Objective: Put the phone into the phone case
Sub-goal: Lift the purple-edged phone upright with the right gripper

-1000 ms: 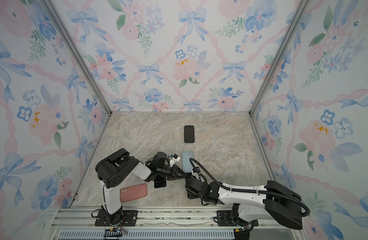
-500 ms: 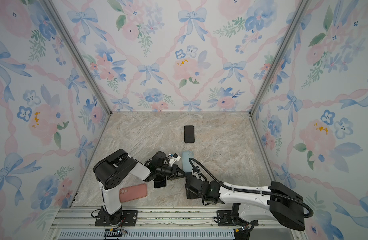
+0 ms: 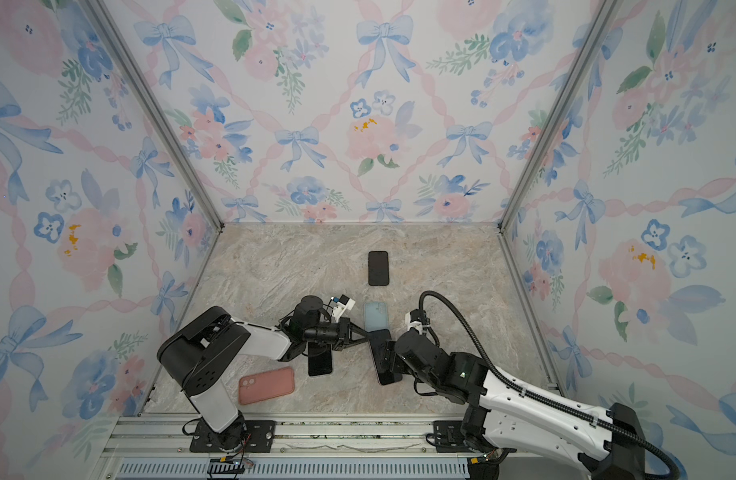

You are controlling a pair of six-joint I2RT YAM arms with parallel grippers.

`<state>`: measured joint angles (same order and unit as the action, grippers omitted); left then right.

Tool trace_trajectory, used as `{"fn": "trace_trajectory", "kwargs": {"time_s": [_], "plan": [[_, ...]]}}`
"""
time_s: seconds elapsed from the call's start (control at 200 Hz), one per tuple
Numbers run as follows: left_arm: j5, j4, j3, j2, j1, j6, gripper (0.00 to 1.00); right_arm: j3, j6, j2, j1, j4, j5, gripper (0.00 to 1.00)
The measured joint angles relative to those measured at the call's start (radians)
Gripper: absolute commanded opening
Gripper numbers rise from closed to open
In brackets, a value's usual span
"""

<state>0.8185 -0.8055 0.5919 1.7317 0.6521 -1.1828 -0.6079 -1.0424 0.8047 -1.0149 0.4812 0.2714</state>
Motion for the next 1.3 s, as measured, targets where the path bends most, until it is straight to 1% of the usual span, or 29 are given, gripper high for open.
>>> {"fn": "trace_trajectory", "kwargs": {"time_s": [0.135, 0.24, 0.345, 0.43, 0.51, 0.64, 0.765, 0.895, 1.025, 1.175, 1.3], "plan": [[-0.011, -0.002, 0.016, -0.028, -0.042, -0.032, 0.00, 0.137, -0.109, -0.181, 0.095, -0.083, -0.067, 0.80], [-0.025, -0.017, 0.020, -0.036, -0.071, -0.066, 0.00, 0.229, -0.184, -0.294, 0.148, -0.127, -0.108, 0.77], [-0.042, -0.040, 0.022, -0.037, -0.084, -0.106, 0.00, 0.286, -0.247, -0.372, 0.180, -0.180, -0.135, 0.76], [-0.052, -0.071, 0.023, -0.036, -0.085, -0.142, 0.00, 0.320, -0.290, -0.402, 0.195, -0.234, -0.154, 0.74], [-0.053, -0.137, 0.023, -0.028, -0.085, -0.193, 0.00, 0.357, -0.332, -0.408, 0.212, -0.307, -0.175, 0.73], [-0.052, -0.307, 0.023, 0.032, -0.085, -0.291, 0.00, 0.446, -0.409, -0.399, 0.256, -0.456, -0.219, 0.69], [-0.053, -0.406, 0.023, 0.082, -0.085, -0.356, 0.00, 0.478, -0.447, -0.370, 0.276, -0.538, -0.243, 0.64], [-0.056, -0.459, 0.023, 0.092, -0.085, -0.391, 0.00, 0.478, -0.460, -0.351, 0.278, -0.609, -0.251, 0.52], [-0.056, -0.491, 0.023, 0.092, -0.084, -0.403, 0.00, 0.477, -0.460, -0.314, 0.281, -0.671, -0.254, 0.38], [-0.057, -0.504, 0.023, 0.092, -0.084, -0.411, 0.00, 0.464, -0.445, -0.268, 0.281, -0.710, -0.262, 0.26], [-0.060, -0.510, 0.023, 0.092, -0.084, -0.416, 0.00, 0.457, -0.442, -0.262, 0.281, -0.729, -0.265, 0.17]]}}
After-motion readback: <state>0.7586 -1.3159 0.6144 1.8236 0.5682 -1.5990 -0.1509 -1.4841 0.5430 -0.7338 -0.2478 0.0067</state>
